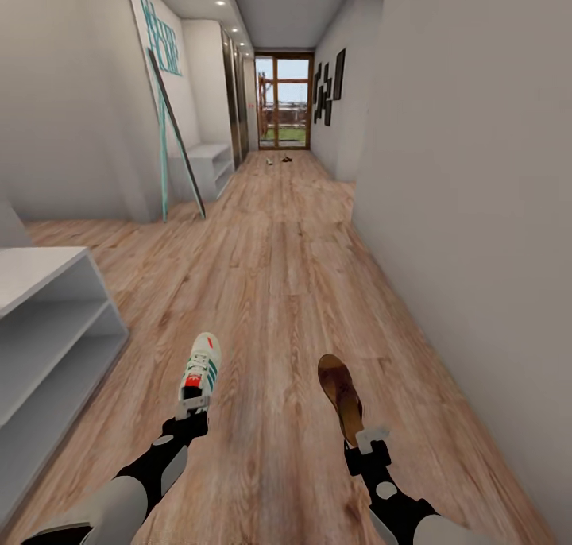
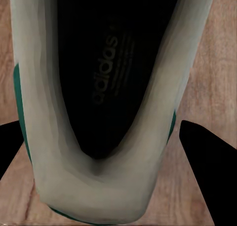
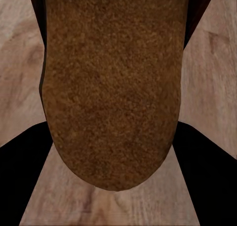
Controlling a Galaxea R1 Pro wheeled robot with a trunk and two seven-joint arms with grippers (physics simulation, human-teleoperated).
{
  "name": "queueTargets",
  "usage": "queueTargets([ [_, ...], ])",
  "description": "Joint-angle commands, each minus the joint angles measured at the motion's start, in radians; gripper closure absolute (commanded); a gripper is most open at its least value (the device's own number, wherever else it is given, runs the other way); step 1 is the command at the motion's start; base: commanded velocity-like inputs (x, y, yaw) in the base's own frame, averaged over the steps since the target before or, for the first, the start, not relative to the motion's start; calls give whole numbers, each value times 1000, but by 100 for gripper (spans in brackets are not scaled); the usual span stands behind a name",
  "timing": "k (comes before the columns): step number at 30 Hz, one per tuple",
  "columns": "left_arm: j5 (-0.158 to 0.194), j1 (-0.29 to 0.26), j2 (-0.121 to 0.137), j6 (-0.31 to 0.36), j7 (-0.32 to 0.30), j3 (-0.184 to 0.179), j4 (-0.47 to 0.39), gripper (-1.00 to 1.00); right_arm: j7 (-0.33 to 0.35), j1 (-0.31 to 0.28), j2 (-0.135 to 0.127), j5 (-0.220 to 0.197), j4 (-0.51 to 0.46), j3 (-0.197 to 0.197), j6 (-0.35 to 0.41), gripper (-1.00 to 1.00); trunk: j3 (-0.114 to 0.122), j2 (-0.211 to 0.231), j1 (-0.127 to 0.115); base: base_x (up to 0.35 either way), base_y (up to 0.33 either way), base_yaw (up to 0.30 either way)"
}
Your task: Pick up the two gym shoes and the two sandals from the corridor floor and place them onto the hallstand (shoe rack) in the corridor, making sure they are on the rack and not on the floor. Arrange them so the two gym shoes are next to each other and the two sandals are next to each other.
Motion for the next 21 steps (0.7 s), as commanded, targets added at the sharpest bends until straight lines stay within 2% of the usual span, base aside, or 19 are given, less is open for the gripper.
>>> queueTargets([
  [1, 2, -1, -1, -4, 1, 4, 1, 100, -9, -1, 0, 8, 1, 4, 0, 100, -1, 0, 0, -2, -6, 292],
  [21, 2, -1, -1, -4, 1, 3, 1, 100, -9, -1, 0, 8, 3, 5, 0, 100, -1, 0, 0, 0, -1, 299],
])
